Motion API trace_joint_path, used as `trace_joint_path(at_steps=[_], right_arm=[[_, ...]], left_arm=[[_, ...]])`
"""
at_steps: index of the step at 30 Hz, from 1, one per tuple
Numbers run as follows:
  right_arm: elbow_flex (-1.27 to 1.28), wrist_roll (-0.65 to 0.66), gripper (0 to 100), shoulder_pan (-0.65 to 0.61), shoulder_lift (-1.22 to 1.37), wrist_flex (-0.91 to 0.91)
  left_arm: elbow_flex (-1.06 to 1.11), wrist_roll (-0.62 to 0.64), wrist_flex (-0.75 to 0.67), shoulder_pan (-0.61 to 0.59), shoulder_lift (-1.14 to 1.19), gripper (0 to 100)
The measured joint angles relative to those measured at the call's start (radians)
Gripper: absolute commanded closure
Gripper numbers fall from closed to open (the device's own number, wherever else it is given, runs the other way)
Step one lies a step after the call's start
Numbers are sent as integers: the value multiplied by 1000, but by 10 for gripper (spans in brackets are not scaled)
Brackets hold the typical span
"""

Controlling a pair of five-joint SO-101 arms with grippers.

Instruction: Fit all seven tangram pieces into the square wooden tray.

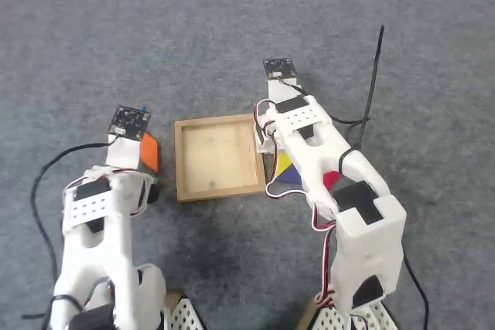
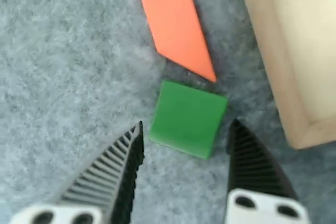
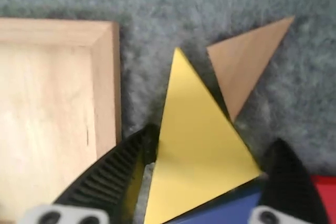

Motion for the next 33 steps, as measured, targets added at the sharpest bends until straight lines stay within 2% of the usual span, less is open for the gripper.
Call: trace_joint_path(at_steps=[20,22,26,28,33], right_arm=[[-8,51,795,5,-3,17],[-8,51,765,5,-3,17],[-9,51,622,3,-3,21],[-26,55,601,-8,0,58],[-91,55,660,-6,5,224]], left_arm=[[0,0,0,0,0,754],[0,0,0,0,0,754],[0,0,0,0,0,754],[0,0,0,0,0,754],[0,0,0,0,0,754]])
